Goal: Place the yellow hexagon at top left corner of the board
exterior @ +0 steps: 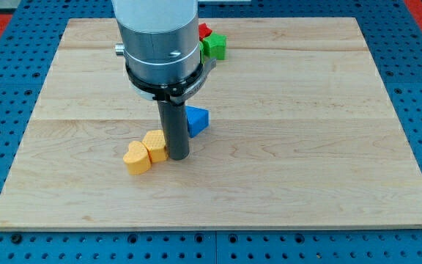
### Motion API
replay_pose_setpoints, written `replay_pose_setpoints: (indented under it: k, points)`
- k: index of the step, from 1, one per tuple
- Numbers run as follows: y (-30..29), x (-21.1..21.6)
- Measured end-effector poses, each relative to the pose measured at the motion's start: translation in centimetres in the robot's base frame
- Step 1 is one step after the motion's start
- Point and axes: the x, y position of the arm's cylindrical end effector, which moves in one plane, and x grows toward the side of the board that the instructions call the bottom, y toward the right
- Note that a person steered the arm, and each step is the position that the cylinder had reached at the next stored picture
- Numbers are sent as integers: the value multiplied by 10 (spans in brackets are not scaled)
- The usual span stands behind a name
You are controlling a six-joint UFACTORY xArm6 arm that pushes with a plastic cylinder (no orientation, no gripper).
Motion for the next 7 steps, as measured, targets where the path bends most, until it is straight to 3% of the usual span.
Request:
replay_pose_setpoints:
  k: [3, 4, 6, 7]
  points:
    - [-72, -1]
    - [-89, -34]
    - [-149, -39]
    - [-149, -86]
